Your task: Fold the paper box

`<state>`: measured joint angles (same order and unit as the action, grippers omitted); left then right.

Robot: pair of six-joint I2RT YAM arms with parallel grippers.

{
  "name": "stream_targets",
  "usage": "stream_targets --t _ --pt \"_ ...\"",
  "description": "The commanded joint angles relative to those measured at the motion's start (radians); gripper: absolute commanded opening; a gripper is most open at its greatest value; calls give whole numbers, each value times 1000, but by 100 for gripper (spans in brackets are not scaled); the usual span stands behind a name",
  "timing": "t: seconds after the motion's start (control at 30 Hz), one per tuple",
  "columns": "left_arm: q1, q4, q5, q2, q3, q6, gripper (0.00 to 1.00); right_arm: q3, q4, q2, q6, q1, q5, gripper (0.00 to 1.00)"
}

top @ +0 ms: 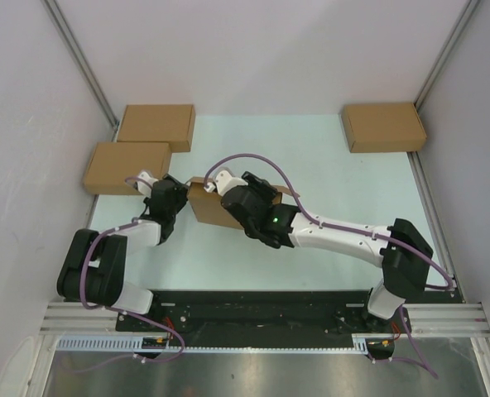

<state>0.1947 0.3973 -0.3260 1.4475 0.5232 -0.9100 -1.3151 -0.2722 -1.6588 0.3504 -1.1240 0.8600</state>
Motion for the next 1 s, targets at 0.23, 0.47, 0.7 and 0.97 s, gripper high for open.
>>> stream_targets --t 0.23,0.47,0.7,0.97 --pt "-14 -34 -39 -85 -17 0 73 -88 -74 278 -112 -20 -4 68" --pt "-14 -38 -31 -85 -17 -4 73 -26 -122 433 -345 45 46 62" --pt "-14 -69 -38 -108 -32 -4 73 362 -137 807 -874 346 -160 0" --pt "-6 -61 -35 -99 -52 -21 72 712 55 825 -1128 420 -332 0"
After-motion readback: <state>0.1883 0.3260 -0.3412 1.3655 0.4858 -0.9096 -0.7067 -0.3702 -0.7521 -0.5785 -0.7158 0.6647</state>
